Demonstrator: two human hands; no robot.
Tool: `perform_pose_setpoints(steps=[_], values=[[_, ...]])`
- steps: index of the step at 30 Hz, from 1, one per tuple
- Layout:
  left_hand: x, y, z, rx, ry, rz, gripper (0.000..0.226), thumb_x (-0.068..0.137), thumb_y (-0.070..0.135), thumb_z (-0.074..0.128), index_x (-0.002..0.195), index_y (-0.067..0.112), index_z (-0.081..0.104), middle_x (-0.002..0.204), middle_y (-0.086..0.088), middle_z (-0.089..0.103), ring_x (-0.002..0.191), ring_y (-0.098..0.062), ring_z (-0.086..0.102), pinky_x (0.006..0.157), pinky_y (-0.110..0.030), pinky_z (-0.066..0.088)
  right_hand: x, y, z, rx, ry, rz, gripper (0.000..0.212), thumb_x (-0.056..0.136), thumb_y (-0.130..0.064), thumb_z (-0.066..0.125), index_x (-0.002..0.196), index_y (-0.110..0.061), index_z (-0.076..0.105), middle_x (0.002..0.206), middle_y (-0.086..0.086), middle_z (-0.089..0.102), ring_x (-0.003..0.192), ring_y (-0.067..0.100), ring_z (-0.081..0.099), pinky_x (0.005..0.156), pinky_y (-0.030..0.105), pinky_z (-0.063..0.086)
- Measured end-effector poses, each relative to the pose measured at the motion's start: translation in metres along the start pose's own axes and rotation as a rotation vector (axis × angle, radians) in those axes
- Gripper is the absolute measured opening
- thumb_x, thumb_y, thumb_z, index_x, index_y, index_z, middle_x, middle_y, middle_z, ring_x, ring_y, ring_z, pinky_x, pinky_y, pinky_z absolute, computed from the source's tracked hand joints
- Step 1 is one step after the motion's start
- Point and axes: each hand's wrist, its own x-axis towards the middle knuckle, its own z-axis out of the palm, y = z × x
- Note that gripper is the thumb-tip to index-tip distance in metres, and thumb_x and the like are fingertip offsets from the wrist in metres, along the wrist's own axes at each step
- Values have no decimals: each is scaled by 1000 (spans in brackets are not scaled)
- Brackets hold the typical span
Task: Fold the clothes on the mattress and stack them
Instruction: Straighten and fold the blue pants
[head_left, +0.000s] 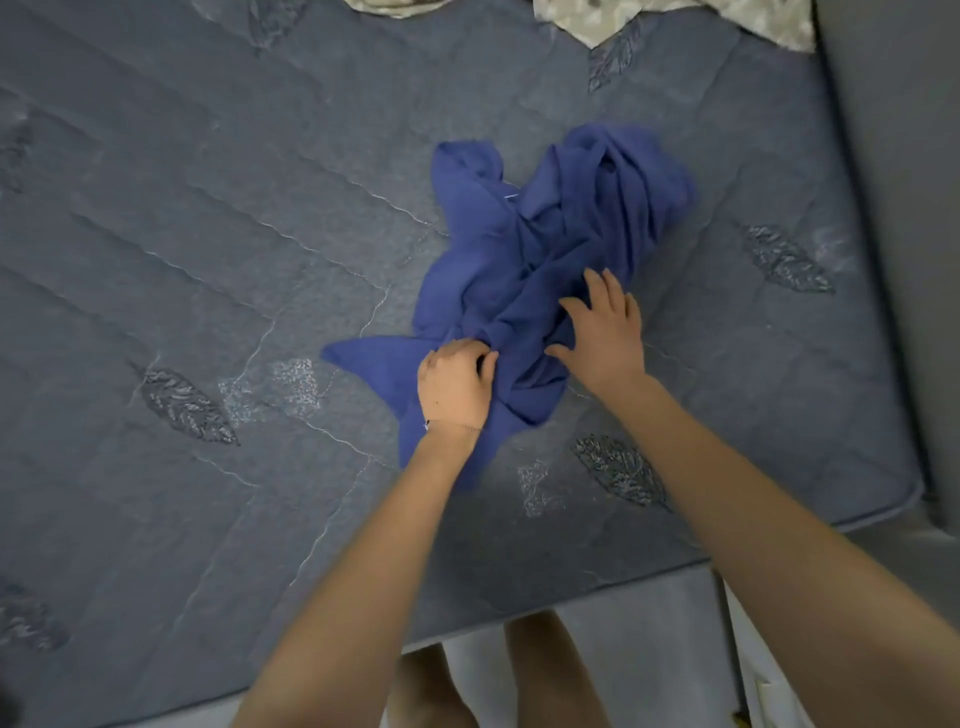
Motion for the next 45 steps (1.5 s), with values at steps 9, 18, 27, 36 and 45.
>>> perform_pose_setpoints(steps=[9,18,27,36,45], values=[[-6,0,-61,-556,269,-193,19,101,17,47,84,9,49,61,4,47,58,-19,43,64,-38,37,-26,-22,-30,425,258,-50,18,92,-15,67,87,2,67,127,19,61,126,36,51,103,39,39],[-43,41,-240,-748,528,-60,17,101,13,44,84,13,45,63,11,41,57,-1,39,59,-13,34,-103,-139,-183,633,396,-159,24,102,-26,51,85,-12,41,61,-6,42,57,19,44,56,34,27],[-113,-3,-426,-799,730,75,18,101,9,42,84,9,43,67,9,37,60,-1,35,63,-13,34,-199,-282,-278,859,604,-311,25,98,-22,56,76,-15,46,64,-13,48,62,-3,47,63,22,36],[-183,-101,-536,-829,615,146,27,102,13,41,76,20,42,63,0,48,56,-15,46,54,-20,41,-276,-387,-276,947,666,-251,21,95,-19,60,76,-11,55,72,-9,52,76,13,50,73,30,39],[-198,-140,-579,-739,615,170,20,101,18,40,84,10,46,73,-2,49,65,-13,45,70,-39,49,-304,-433,-258,996,600,-241,32,93,-17,62,65,-22,47,62,-7,43,58,1,39,59,10,34]])
